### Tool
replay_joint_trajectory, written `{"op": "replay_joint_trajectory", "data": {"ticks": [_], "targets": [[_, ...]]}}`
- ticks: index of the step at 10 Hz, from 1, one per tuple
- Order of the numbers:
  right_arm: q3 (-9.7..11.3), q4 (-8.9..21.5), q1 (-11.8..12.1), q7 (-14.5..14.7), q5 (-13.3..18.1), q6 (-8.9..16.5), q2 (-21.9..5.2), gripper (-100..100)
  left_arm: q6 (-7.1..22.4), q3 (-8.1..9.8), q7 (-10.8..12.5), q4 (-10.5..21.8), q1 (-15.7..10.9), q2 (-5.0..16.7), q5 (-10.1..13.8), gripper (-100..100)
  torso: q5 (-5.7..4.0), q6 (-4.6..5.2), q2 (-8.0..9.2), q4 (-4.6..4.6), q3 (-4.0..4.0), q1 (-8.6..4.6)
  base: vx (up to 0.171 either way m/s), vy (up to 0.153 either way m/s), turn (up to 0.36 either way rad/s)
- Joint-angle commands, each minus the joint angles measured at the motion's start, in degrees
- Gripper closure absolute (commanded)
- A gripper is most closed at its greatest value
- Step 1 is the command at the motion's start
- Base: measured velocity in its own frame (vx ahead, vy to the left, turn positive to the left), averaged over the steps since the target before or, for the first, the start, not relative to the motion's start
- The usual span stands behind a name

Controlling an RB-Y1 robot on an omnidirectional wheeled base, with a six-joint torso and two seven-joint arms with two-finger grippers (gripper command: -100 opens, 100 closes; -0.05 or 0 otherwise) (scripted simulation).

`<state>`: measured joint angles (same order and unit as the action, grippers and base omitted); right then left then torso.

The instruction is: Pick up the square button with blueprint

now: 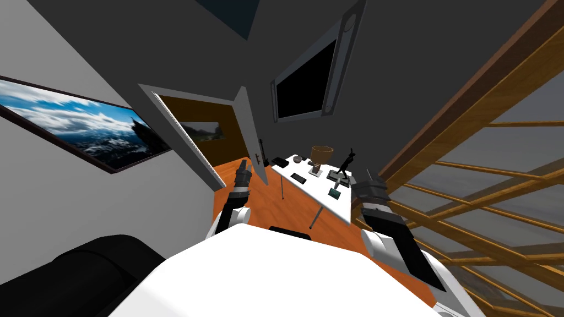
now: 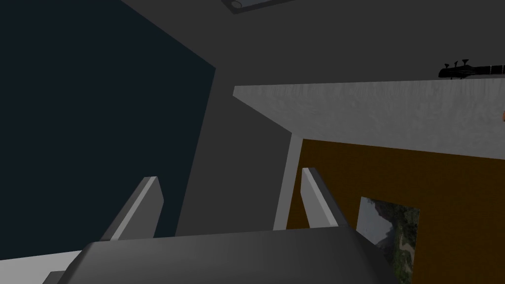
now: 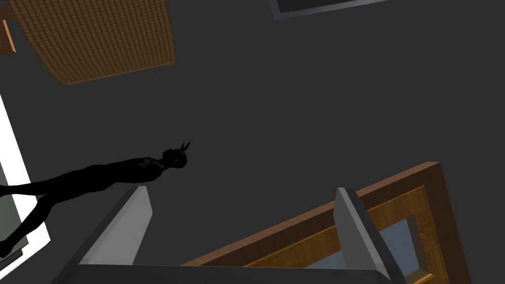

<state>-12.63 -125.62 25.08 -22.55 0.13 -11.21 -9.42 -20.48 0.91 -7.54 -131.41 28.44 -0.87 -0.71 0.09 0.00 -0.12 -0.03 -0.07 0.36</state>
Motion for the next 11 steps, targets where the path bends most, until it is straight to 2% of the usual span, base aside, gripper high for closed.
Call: {"op": "replay_joint_trajectory", "data": {"ticks": [1, 2, 3, 4, 5, 6, 7, 8, 9, 10, 11], "targets": [[-2.37, 0.87, -0.53, -2.72, -0.85, 2.86, -0.36, -100, 0.0, 0.0, 0.0, 0.0, 0.0, 0.0, 0.0, 0, 0.0, 0.0, 0.0, 0.0, 0.0, 0.0, 0.047, 0.123, 0.036], [-4.48, 1.46, -0.91, -4.43, -1.62, 5.18, -0.54, -100, 0.0, 0.0, 0.0, 0.0, 0.0, 0.0, 0.0, 0, 0.01, -0.01, -0.05, -0.01, -0.03, 0.08, 0.071, 0.166, 0.059], [-4.48, 1.46, -0.91, -5.14, -1.62, 6.74, -0.54, -100, 0.0, -0.01, 0.0, 0.0, 0.0, -0.01, 0.0, 0, 0.04, 0.0, -0.12, -0.03, -0.07, 0.21, 0.059, 0.118, 0.009], [-6.65, 2.11, -1.31, -7.51, -2.45, 8.58, -0.67, -100, 0.0, 0.0, 0.0, 0.0, 0.0, 0.0, 0.0, 0, 0.03, -0.01, -0.1, -0.02, -0.06, 0.11, 0.063, 0.111, 0.047], [-6.65, 2.11, -1.31, -7.63, -2.45, 10.25, -0.67, -100, 0.0, 0.0, 0.0, 0.0, 0.0, 0.0, 0.0, 0, 0.01, -0.01, -0.12, -0.03, -0.07, 0.07, 0.041, 0.094, 0.022], [-8.86, 2.82, -1.73, -9.99, -3.32, 11.91, -0.79, -100, 0.0, 0.0, 0.0, 0.0, 0.0, 0.0, 0.0, 0, 0.0, 0.0, -0.05, -0.02, -0.03, 0.0, 0.051, 0.123, 0.054], [-8.86, 2.82, -1.73, -10.18, -3.32, 13.65, -0.79, -100, 0.0, 0.0, 0.0, 0.0, 0.0, 0.0, 0.0, 0, 0.01, -0.01, -0.06, -0.01, -0.03, 0.09, 0.044, 0.099, 0.015], [-11.11, 3.58, -2.15, -12.49, -4.23, 15.26, -0.92, -100, 0.0, 0.0, 0.0, 0.0, 0.0, 0.0, 0.0, 0, 0.01, 0.0, -0.03, -0.01, -0.02, 0.01, 0.051, 0.118, 0.061], [-11.11, 3.58, -2.15, -12.78, -4.23, 17.39, -0.92, -100, 0.0, 0.0, 0.0, 0.0, 0.0, 0.0, 0.0, 0, 0.02, -0.01, -0.05, -0.01, -0.03, 0.07, 0.032, 0.093, 0.015], [-13.38, 4.4, -2.58, -15.08, -5.18, 19.67, -1.09, -100, 0.0, 0.0, 0.0, 0.0, 0.0, 0.0, 0.0, 0, 0.0, 0.0, 0.0, -0.01, -0.01, 0.0, 0.034, 0.086, 0.053], [-13.38, 4.4, -2.58, -15.42, -5.18, 21.12, -1.09, -100, 0.0, 0.0, 0.0, 0.0, 0.0, 0.0, 0.0, 0, -0.01, 0.0, 0.0, 0.0, 0.0, -0.04, 0.036, 0.069, 0.026]]}}
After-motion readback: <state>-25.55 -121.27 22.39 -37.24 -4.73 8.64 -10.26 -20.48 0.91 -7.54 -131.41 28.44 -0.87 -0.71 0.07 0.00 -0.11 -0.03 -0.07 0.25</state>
